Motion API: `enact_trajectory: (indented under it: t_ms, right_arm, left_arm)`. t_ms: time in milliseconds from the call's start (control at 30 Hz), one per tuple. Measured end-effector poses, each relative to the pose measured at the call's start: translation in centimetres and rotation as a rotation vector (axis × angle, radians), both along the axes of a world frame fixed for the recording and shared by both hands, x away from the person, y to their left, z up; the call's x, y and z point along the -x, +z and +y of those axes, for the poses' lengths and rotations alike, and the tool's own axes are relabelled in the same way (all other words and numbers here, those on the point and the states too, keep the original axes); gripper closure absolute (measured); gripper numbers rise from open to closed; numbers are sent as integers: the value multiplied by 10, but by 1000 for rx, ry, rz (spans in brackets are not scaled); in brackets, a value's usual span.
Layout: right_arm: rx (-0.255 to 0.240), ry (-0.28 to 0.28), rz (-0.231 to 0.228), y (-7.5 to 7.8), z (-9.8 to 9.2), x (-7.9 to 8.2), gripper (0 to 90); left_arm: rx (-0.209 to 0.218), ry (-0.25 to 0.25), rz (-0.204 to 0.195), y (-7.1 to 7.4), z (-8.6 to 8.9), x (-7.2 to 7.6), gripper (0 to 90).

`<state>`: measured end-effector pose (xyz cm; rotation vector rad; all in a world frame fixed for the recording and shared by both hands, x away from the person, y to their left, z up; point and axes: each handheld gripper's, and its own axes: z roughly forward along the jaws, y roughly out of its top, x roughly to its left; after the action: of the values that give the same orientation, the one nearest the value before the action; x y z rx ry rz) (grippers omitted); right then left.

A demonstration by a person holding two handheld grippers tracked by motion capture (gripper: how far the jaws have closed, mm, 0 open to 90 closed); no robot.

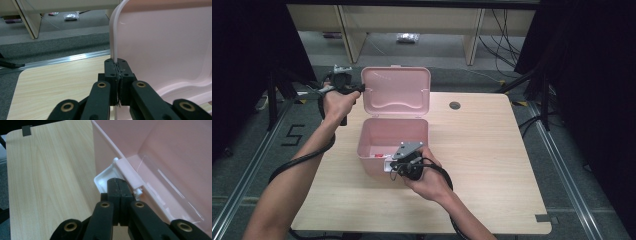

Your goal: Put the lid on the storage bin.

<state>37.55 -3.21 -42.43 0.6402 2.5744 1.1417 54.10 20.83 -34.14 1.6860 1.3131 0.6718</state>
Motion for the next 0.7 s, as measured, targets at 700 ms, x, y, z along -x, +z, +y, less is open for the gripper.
enact_trajectory:
  t_ms: [700]
  right_arm:
    - [-2,7,-6,0,0,-1,900]
  left_arm:
    - [4,-16,-59,0,3,19,883]
